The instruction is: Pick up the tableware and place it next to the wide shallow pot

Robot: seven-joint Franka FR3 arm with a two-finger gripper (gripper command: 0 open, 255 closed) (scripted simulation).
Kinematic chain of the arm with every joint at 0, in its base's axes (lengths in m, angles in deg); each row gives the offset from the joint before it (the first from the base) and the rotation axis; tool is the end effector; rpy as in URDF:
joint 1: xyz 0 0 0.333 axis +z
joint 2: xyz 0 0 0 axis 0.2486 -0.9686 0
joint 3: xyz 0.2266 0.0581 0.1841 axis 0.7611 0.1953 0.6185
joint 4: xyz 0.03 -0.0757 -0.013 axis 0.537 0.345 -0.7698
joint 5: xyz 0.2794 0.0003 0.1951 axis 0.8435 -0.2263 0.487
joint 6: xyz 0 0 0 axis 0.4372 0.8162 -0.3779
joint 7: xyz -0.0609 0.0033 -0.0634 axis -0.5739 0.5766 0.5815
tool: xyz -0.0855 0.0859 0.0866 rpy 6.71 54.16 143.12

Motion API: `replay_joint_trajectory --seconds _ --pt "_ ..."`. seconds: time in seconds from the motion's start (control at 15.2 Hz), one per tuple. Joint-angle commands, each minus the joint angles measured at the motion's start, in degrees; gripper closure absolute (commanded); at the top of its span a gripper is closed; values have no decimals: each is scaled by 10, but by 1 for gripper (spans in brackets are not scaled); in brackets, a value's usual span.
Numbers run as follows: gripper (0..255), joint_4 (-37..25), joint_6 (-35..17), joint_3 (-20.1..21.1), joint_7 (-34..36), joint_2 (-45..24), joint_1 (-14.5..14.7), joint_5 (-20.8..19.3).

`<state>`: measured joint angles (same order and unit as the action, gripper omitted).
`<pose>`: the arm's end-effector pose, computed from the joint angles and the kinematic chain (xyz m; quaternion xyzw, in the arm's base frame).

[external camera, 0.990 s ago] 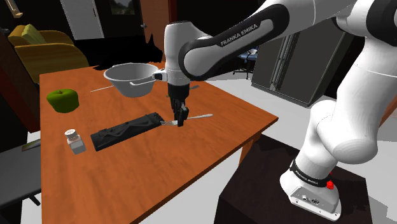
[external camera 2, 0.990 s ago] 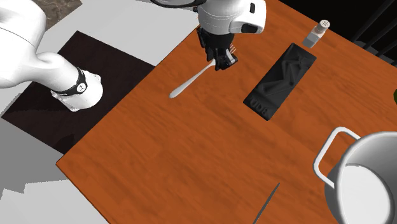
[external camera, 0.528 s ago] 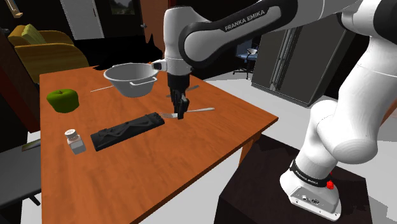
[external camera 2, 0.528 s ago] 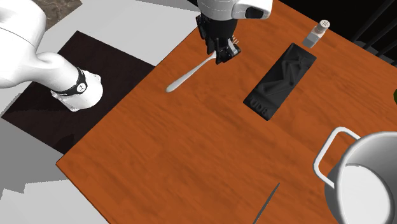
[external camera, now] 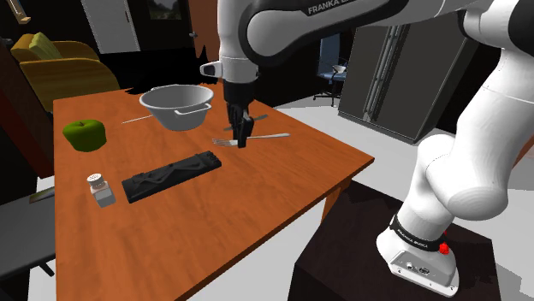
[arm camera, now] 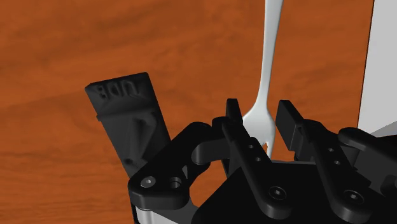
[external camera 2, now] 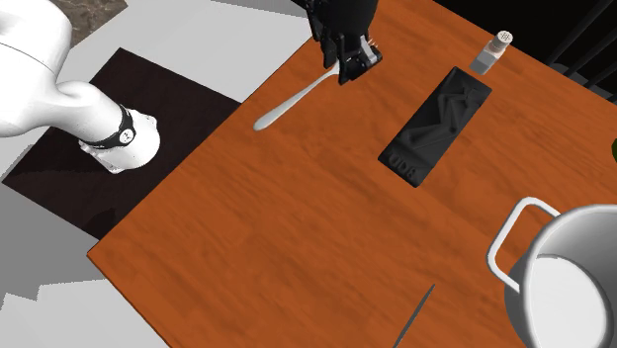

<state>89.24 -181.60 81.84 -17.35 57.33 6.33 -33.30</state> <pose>0.4391 0.2033 0.4568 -0.8509 -0.5248 -0.0139 0.0189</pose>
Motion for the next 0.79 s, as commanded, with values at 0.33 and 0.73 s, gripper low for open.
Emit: replay_joint_trajectory --seconds 0.33,0.73 --pt "255 -47 55 -1 2 8 0 0" --pt "255 -95 73 -29 -48 -25 -24 -3"
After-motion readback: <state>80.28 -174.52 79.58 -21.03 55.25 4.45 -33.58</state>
